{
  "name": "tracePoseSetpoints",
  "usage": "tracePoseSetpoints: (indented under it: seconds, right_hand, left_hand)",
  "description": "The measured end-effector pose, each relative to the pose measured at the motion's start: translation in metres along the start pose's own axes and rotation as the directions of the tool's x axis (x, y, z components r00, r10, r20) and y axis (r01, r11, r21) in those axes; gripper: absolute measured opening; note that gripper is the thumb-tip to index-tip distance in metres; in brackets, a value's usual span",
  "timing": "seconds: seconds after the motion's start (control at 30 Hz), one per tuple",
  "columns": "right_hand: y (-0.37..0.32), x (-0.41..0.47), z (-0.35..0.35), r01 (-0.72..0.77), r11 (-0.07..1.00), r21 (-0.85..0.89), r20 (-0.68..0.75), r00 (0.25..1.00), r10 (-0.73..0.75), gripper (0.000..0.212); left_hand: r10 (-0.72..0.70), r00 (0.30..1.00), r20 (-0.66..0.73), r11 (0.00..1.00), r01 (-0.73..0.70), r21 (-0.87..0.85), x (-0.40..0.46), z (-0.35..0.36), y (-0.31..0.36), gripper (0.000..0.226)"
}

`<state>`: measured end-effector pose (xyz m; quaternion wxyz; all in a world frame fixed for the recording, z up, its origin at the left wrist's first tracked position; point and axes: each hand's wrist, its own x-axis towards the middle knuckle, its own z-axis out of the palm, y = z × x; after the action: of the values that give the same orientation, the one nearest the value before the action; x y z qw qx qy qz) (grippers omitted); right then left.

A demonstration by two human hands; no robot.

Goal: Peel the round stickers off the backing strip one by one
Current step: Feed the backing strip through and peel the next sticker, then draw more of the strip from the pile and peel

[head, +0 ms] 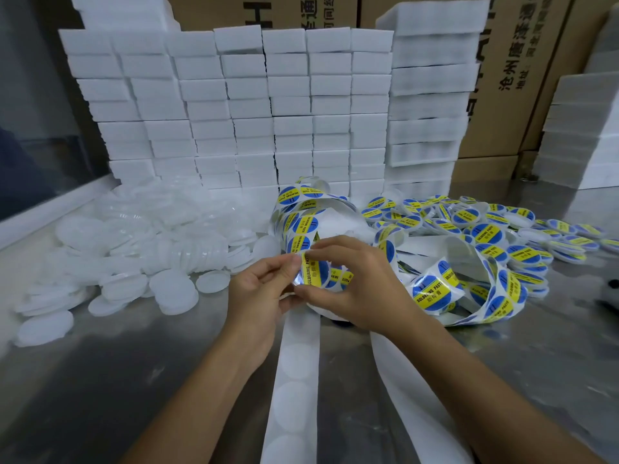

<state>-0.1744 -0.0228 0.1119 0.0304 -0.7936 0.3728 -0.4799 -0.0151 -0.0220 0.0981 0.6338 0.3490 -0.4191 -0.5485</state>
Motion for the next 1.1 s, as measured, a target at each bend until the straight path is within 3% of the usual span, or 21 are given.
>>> tracePoseSetpoints:
  seconds: [0.23,0.33,0.47,0.53,0.6,0.8,0.9,0.97,1.03,1.1]
  right_hand:
    - [-0.003,0.004,-0.012,0.021,0.999,-0.045,-0.030,0.999,-0.022,0.037]
    - [0.011,0.013,-0.035,-0.135,0.991,0.012,-0.249,0.959,0.133,0.027]
    - [0.060,0.033,-0.074,-0.474,0.877,-0.074,-0.432,0.808,0.400,0.020]
    - [0.085,0.041,-0.087,-0.618,0.766,-0.176,-0.426,0.750,0.507,0.026]
    - [0.107,0.049,-0.095,-0.651,0.702,-0.287,-0.392,0.749,0.534,0.027]
    - [0.153,0.057,-0.084,-0.591,0.573,-0.568,-0.231,0.782,0.578,0.024]
    - [0.166,0.056,-0.079,-0.562,0.533,-0.633,-0.055,0.719,0.693,0.017]
    - [0.167,0.059,-0.082,-0.544,0.541,-0.642,0.036,0.683,0.729,0.023]
    - [0.161,0.060,-0.084,-0.575,0.554,-0.602,-0.008,0.698,0.716,0.024]
    - [0.150,0.057,-0.084,-0.629,0.588,-0.509,-0.138,0.734,0.665,0.026]
  left_hand:
    - [-0.070,0.992,0.104,0.995,0.077,-0.067,-0.002,0.007,0.003,0.043]
    - [-0.066,0.990,0.121,0.997,0.063,0.035,-0.006,0.013,-0.005,0.039]
    - [-0.116,0.980,0.160,0.981,0.088,0.175,-0.011,0.016,-0.025,0.016]
    - [-0.131,0.981,0.145,0.969,0.096,0.228,-0.009,0.014,-0.030,0.009]
    - [-0.134,0.983,0.127,0.966,0.102,0.236,-0.005,0.012,-0.033,0.009]
    - [-0.120,0.985,0.120,0.963,0.086,0.256,-0.001,0.010,-0.039,0.009]
    - [-0.120,0.985,0.122,0.967,0.088,0.241,0.001,0.009,-0.039,0.009]
    - [-0.121,0.984,0.127,0.966,0.088,0.242,0.002,0.008,-0.039,0.009]
    - [-0.125,0.984,0.127,0.967,0.092,0.237,0.001,0.008,-0.039,0.010]
    - [-0.125,0.984,0.128,0.968,0.092,0.232,0.002,0.008,-0.039,0.010]
